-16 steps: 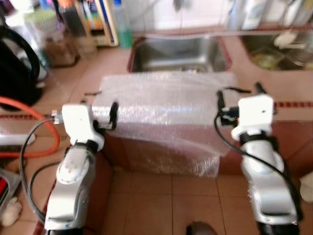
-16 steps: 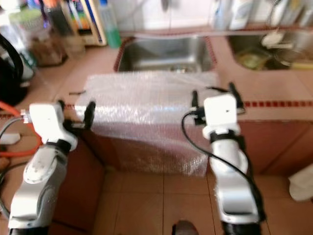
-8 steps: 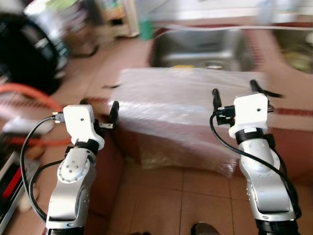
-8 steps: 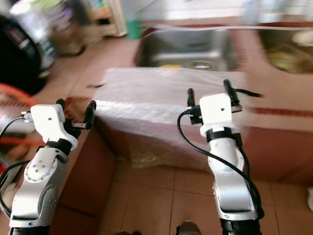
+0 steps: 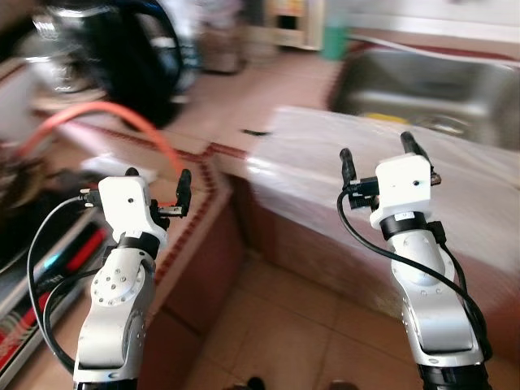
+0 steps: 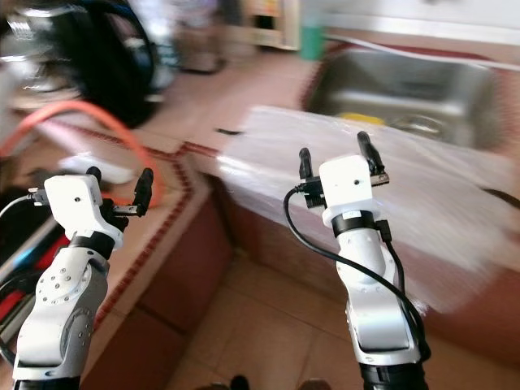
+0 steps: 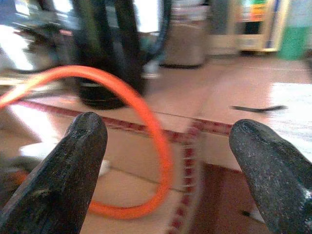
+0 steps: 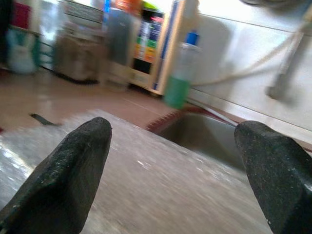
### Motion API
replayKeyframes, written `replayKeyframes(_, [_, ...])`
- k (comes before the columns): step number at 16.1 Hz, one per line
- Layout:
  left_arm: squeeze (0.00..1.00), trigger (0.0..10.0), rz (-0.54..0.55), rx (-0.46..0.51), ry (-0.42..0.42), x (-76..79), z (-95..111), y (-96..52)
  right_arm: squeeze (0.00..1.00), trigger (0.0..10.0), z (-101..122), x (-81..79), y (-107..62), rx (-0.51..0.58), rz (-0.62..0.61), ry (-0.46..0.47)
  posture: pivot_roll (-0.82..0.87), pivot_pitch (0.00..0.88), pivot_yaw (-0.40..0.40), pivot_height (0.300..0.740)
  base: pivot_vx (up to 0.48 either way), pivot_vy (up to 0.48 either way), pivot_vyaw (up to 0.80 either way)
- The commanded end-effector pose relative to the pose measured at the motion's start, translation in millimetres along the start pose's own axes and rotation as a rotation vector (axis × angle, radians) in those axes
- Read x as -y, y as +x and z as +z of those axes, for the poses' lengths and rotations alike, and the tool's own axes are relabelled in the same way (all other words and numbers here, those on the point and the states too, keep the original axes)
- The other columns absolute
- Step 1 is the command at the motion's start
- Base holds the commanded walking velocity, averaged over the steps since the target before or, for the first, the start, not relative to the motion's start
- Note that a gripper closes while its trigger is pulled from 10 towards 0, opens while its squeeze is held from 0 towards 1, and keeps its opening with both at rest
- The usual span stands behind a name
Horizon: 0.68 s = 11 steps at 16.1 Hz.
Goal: Kitchen organization
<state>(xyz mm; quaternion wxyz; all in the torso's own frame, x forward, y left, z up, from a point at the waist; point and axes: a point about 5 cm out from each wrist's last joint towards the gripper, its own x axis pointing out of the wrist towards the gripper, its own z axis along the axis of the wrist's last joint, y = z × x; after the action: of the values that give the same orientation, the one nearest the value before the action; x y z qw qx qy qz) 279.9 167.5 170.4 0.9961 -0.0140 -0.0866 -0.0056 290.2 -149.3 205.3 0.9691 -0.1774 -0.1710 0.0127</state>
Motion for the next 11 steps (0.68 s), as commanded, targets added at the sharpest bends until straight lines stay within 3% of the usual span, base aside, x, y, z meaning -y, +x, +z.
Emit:
replayKeyframes(1, [0.0,10.0,0.018,0.012,0.034,-2.5,1.5,-3.2,0.0,10.0,0.8,-3.9,-0.6,0.005,0.02,0.013,-0.17,0.164,0.129,0.74,0.0,0.0,0.8])
replayKeyframes(8, [0.0,10.0,0.136,0.043,0.104,-10.2,3.3,-10.2,0.0,10.0,-0.2,-8.9,-0.8,0.01,0.053,0.029,-0.16,0.156,0.124,0.74,0.0,0.0,0.8])
replayKeyframes(11, [0.0,10.0,0.123,0.041,0.109,-6.8,1.4,-11.8,0.0,10.0,-0.8,-10.8,-0.9,0.009,0.064,0.03,-0.16,0.152,0.122,0.74,0.0,0.0,0.8])
